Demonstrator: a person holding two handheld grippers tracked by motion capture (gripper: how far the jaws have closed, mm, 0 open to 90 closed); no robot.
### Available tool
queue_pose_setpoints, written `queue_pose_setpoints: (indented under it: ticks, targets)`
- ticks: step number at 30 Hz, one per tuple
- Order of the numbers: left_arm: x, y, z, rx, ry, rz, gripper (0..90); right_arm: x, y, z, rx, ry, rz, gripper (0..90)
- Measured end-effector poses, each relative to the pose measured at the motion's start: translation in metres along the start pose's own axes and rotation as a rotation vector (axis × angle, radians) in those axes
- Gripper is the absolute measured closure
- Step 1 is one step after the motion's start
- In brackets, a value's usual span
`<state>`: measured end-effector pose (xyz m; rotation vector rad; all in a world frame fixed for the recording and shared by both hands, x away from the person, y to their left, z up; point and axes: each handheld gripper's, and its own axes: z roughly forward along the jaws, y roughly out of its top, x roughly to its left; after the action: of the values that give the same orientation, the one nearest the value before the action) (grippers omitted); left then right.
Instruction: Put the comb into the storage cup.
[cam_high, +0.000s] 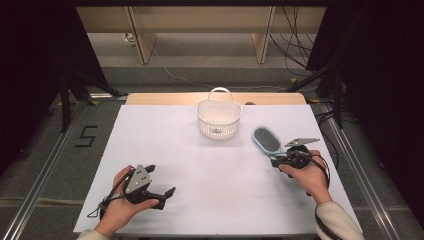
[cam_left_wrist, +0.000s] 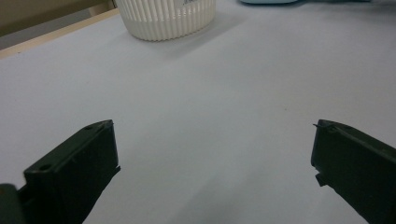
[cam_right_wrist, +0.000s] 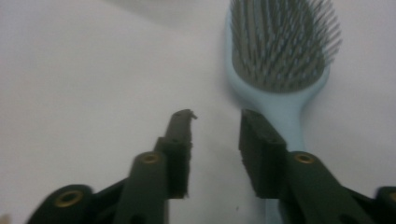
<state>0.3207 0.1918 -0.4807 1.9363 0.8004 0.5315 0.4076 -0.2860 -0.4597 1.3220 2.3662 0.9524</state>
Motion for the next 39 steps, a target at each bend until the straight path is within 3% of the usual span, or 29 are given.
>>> queue_pose_setpoints:
  ticks: [4,8,11,14,18,39]
  targets:
    - [-0.001,0.000,0.000,0.000,0.000,0.003,0.1,0.000,-0.005,-0.011,-0.173,0.059,-0.022,46.0]
    - [0.000,0.000,0.000,0.001,0.002,0.002,0.1,-0.004,-0.008,-0.022,-0.350,0.077,-0.005,31.0]
    - [0.000,0.000,0.000,0.001,0.002,0.000,0.1,-0.008,-0.007,-0.030,-0.470,0.073,0.005,24.5]
    - [0.000,0.000,0.000,0.001,0.001,0.000,0.1,-0.011,-0.006,-0.035,-0.545,0.089,0.023,21.7]
    - [0.000,0.000,0.000,0.001,0.002,0.001,0.1,-0.011,-0.005,-0.037,-0.563,0.080,0.026,21.6]
    - [-0.001,0.000,0.000,0.002,0.000,0.001,0.1,-0.021,0.009,-0.043,-0.522,0.002,-0.010,21.4]
